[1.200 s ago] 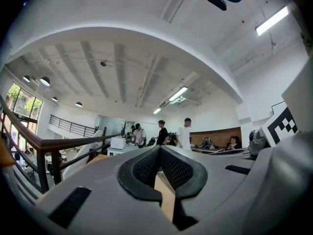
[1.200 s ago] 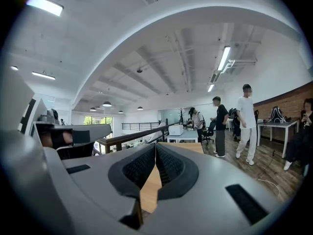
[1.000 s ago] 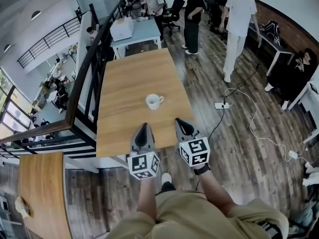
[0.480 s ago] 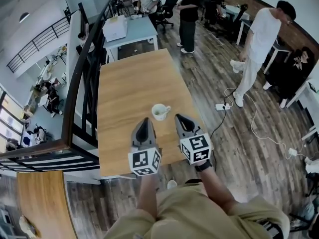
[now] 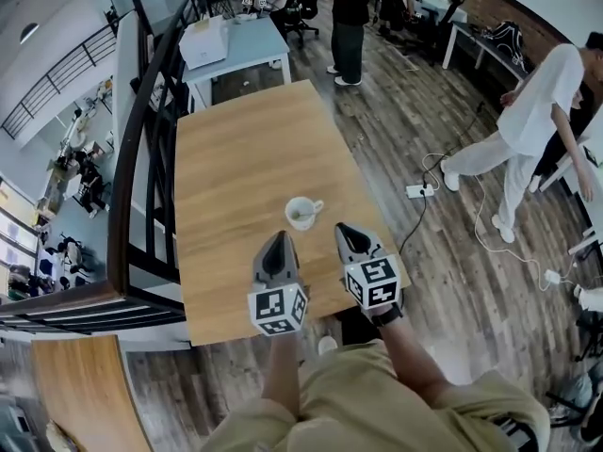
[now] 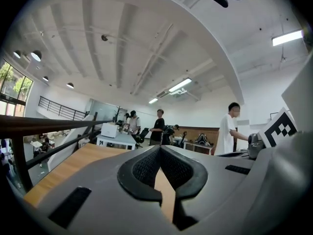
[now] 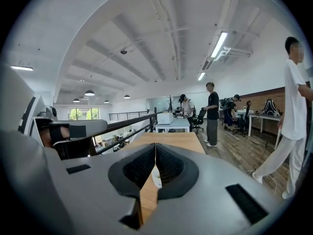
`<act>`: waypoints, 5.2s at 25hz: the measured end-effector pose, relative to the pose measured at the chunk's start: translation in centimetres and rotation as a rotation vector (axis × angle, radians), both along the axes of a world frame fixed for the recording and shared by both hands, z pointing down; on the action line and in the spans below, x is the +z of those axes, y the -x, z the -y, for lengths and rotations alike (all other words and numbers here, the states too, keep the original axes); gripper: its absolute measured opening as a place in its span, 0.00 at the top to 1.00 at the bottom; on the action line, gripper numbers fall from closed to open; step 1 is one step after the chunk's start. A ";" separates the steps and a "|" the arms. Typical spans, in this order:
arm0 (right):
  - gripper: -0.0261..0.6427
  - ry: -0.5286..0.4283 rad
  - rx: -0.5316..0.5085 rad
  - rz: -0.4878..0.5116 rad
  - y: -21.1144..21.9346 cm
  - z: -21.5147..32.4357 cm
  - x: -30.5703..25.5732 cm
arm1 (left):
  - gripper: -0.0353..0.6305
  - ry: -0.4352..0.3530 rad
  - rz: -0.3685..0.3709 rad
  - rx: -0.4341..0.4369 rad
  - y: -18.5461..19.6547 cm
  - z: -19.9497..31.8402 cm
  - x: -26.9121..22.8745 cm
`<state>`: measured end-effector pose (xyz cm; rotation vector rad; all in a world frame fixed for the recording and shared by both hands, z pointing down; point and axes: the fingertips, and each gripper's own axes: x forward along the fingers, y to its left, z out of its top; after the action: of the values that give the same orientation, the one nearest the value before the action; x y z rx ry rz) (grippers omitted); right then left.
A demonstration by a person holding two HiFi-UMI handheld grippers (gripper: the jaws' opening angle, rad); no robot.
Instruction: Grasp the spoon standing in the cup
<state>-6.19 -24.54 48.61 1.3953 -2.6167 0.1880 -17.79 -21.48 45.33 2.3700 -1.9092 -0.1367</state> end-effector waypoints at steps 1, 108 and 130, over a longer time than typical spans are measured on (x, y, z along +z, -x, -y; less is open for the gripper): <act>0.94 0.016 0.000 -0.003 0.1 0.6 0.7 | 0.94 0.013 0.003 -0.001 0.1 0.5 0.5; 0.93 -0.122 -0.018 0.101 1.0 6.8 -5.4 | 0.94 -0.084 0.094 -0.044 0.4 5.2 -4.6; 0.93 -0.180 -0.018 0.103 0.3 7.1 -7.9 | 0.94 -0.127 0.082 -0.057 0.5 5.5 -5.9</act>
<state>-6.47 -31.66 40.75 1.4522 -2.7905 0.0226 -18.27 -26.98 39.47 2.4371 -2.0654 -0.1734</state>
